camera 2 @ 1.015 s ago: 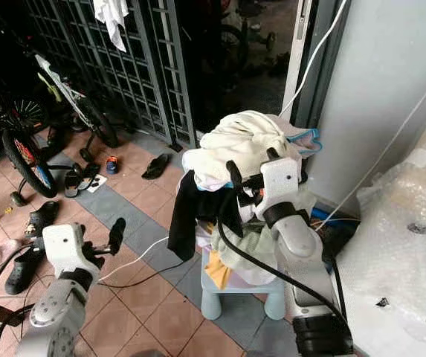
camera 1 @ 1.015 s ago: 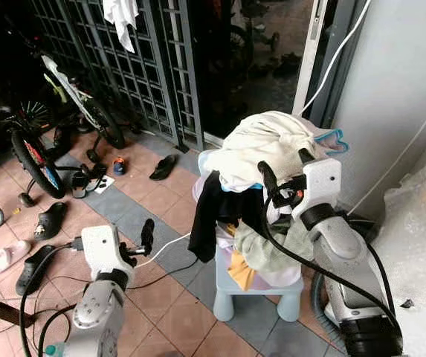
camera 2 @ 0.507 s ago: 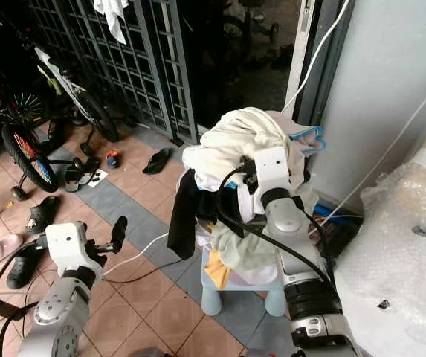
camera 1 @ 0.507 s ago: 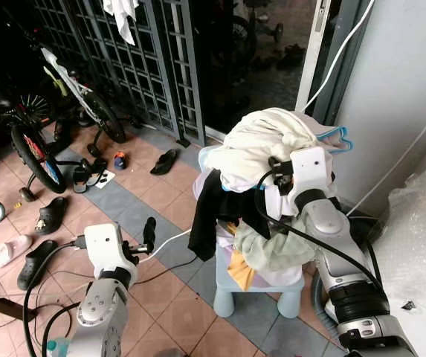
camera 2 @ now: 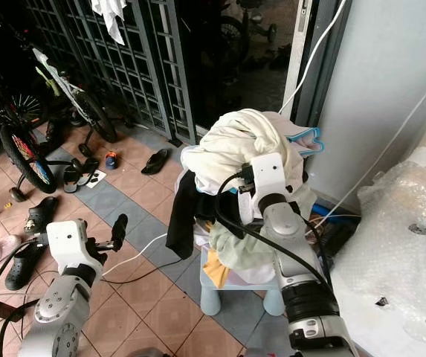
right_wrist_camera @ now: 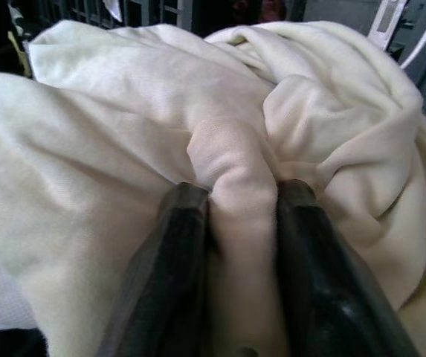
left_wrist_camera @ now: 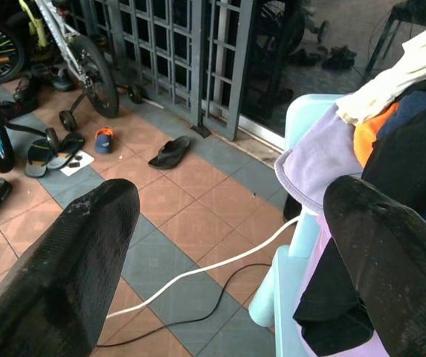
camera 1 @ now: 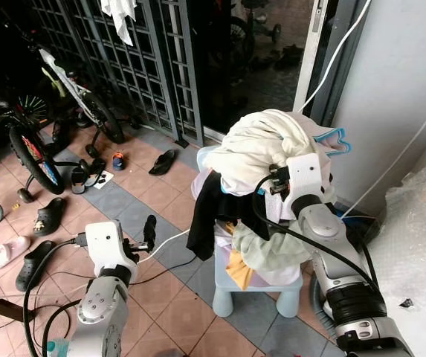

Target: Clothes washing

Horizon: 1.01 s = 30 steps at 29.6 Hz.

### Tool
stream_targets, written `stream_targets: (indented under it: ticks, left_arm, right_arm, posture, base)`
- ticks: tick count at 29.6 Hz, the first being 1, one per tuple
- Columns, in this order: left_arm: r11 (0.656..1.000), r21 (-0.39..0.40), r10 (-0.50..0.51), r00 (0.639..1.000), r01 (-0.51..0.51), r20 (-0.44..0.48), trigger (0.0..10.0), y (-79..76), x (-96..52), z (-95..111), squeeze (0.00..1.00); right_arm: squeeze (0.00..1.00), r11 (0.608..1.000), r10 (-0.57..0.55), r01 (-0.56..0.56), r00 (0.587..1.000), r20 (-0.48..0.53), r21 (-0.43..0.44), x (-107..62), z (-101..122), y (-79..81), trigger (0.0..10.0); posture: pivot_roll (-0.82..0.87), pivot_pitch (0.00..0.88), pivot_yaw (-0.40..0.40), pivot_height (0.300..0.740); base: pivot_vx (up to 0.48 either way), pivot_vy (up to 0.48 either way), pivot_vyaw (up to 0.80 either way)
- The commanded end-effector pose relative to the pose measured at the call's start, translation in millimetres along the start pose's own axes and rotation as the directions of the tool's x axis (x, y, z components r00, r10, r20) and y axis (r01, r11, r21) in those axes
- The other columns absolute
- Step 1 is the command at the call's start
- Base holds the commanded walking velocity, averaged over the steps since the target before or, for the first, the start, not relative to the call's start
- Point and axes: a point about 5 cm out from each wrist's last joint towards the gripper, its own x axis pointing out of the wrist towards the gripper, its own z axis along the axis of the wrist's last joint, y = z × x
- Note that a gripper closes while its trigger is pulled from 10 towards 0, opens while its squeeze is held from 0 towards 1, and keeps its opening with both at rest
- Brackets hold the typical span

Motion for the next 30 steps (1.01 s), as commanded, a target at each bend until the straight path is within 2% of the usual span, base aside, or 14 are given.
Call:
stream_targets:
  ticks: [1,7,12,15,16,18,19,20,24,30]
  left_arm:
    - [1.0,0.01,0.015,1.0,-0.015,-0.006,10.0,2.6,-0.3,-1,0.0]
    - [1.0,0.002,0.031,0.999,-0.031,-0.021,10.0,3.8,-0.5,-4,0.0]
    - [0.999,0.025,0.043,0.999,-0.043,-0.013,10.0,4.0,1.2,-3,0.0]
    - [0.998,0.031,0.045,0.999,-0.045,-0.011,10.0,3.9,2.2,-2,0.0]
    - [0.998,0.032,0.046,0.999,-0.045,-0.011,10.0,3.9,2.4,-2,0.0]
    - [0.998,0.035,0.046,0.999,-0.046,-0.009,10.0,3.9,3.0,-2,0.0]
    - [0.998,0.042,0.049,0.999,-0.049,-0.004,10.0,4.1,3.5,-1,0.0]
    - [0.997,0.047,0.056,0.998,-0.056,0.001,10.0,4.7,4.1,1,0.0]
    - [0.992,0.086,0.092,0.995,-0.094,0.025,10.0,6.0,7.3,7,0.0]
    - [0.989,0.102,0.104,0.994,-0.107,0.031,10.0,2.3,12.6,8,0.0]
  right_arm:
    - [0.0,0.999,0.024,-0.024,1.0,-0.02,0.026,-1.4,-5,4.8,0.0]
    - [0.0,0.999,0.039,-0.041,0.997,0.069,0.026,0.7,15,8.7,0.0]
    - [0.0,0.997,0.068,-0.07,0.995,0.072,0.033,0.9,16,13.7,0.0]
    - [0.0,0.995,0.068,-0.073,0.995,0.073,0.071,-0.3,17,13.7,0.0]
    - [0.0,0.994,0.068,-0.075,0.994,0.085,0.079,-0.6,19,13.7,0.0]
    - [0.0,0.989,0.065,-0.089,0.981,0.184,0.121,-3.4,37,11.9,0.0]
    - [0.0,0.981,0.036,-0.094,0.946,0.321,0.168,-10.1,60,5.3,0.0]
    - [0.0,0.983,0.026,-0.092,0.924,0.381,0.156,-16.4,73,-0.2,0.0]
    - [0.0,0.992,0.013,-0.067,0.897,0.442,0.107,-34.8,90,-12.9,0.0]
    - [0.0,0.997,-0.019,-0.016,0.88,0.474,0.07,-56.1,99,-22.6,0.0]
  posture:
    - [-0.04,0.0,0.086,0.74]
    - [-0.04,0.0,0.086,0.74]
    - [-0.04,0.0,0.088,0.74]
    - [-0.04,0.0,0.089,0.74]
    - [-0.05,0.0,0.09,0.74]
    - [-0.05,0.0,0.091,0.74]
    - [-0.04,0.0,0.09,0.74]
    - [-0.04,0.0,0.09,0.74]
    - [-0.04,0.0,0.091,0.74]
    - [-0.06,0.0,0.103,0.74]
  base:
    - [0.0,0.0,0.0]
    - [0.0,0.0,0.0]
    - [0.0,0.0,0.0]
    - [0.0,0.0,0.0]
    - [0.0,0.0,0.0]
    - [0.0,0.0,0.0]
    - [0.0,0.0,0.0]
    - [0.0,0.0,0.0]
    - [0.0,0.0,0.0]
    - [0.0,0.0,0.0]
